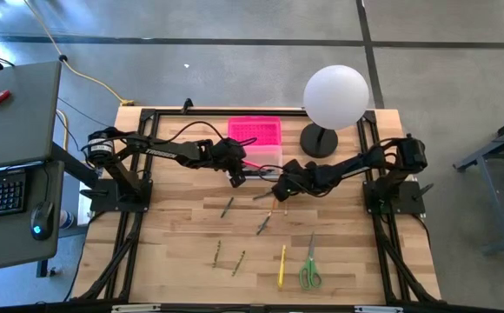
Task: Pick & place school supplies into a supply box
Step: Put the bottom orange pencil into the transparent supply box
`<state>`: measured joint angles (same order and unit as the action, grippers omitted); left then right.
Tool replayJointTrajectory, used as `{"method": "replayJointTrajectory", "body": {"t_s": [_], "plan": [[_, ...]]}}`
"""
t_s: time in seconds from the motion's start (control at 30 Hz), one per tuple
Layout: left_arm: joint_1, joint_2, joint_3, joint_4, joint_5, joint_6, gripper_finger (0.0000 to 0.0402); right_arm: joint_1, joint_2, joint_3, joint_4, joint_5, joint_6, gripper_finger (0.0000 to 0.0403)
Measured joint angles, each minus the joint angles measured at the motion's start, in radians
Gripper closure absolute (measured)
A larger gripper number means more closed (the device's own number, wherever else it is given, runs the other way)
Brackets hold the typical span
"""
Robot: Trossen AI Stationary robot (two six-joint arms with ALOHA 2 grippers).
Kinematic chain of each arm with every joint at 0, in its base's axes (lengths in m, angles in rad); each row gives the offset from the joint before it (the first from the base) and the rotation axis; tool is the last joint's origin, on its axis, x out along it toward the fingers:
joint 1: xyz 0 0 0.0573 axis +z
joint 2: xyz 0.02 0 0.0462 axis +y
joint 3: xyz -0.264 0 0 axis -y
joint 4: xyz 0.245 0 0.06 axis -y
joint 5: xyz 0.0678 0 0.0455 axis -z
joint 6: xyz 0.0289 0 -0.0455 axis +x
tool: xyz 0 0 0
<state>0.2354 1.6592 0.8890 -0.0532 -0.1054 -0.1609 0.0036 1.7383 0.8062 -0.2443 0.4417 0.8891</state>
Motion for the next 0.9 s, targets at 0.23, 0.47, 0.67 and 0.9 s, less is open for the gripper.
{"method": "replayJointTrajectory", "body": {"t_s": [0.23,0.47,0.67,0.9], "plan": [[0.000,0.000,0.000,0.000,-0.001,0.010,0.0289,0.034,-0.002,0.001,-0.094,-0.004,-0.004,0.0264],[0.000,0.000,0.000,0.000,-0.001,0.010,0.0289,0.098,-0.019,0.000,-0.203,0.005,-0.021,0.0264],[0.000,0.000,0.000,-0.002,0.000,0.008,0.0289,0.156,-0.058,-0.005,-0.314,0.020,-0.128,0.0264],[0.000,0.000,0.000,-0.001,0.000,0.007,0.0289,0.166,-0.074,-0.007,-0.254,-0.001,-0.152,0.0264]]}}
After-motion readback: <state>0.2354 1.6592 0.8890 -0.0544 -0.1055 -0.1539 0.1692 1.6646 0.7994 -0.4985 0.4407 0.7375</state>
